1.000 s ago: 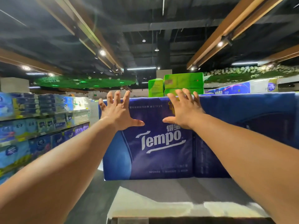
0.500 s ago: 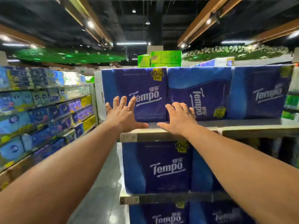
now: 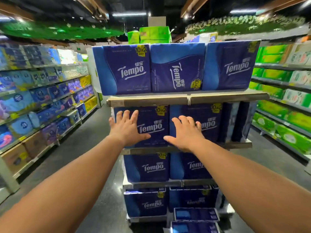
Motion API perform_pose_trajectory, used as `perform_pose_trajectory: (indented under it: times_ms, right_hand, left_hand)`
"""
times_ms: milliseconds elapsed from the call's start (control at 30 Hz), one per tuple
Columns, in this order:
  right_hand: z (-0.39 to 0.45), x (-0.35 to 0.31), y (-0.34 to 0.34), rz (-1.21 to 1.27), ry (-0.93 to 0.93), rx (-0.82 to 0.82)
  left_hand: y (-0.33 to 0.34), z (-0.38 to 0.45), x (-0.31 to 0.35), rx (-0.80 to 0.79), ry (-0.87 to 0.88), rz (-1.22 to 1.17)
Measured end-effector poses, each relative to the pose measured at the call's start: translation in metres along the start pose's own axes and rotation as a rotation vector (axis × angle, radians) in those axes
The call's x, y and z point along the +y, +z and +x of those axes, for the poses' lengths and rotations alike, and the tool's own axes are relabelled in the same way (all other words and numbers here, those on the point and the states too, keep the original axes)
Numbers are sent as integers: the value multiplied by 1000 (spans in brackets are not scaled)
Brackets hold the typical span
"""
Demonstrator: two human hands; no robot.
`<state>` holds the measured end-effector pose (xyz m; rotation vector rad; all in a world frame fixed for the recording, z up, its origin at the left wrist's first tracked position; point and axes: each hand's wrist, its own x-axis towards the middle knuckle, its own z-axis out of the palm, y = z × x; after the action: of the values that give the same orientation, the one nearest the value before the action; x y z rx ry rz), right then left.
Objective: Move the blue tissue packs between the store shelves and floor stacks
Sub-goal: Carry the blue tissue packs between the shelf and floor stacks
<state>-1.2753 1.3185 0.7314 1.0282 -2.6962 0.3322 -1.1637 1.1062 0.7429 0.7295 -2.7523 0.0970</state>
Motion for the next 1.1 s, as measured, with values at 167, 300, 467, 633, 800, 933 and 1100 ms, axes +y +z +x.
perform_pose_trajectory:
  times_ms: [167,300,467,633,800,933,1100]
  right_hand:
    - [-118,77,26,-37,2,-109]
    - [-211,141,42,-32,99,-225]
    - [-308,180,59,-5,187,-331]
    - [-401,180,70,23,234,-393]
    - [-469,171,73,39,273,-421]
    - [-523,161,84,57,312,-506]
    - [-570,141,97,2,264,-592]
  left_hand:
    - [52,-102,92,-130,2,-21]
    - [83,-184,167,-262,54,-51]
    - [103,-263,225,-347,85,-79]
    - [137,-357,254,-525,105,-30]
    - [151,-421,261,-583,125,-51]
    - [158,-473,251,-615,144,-30]
    - [160,-518,234,-665,110,-33]
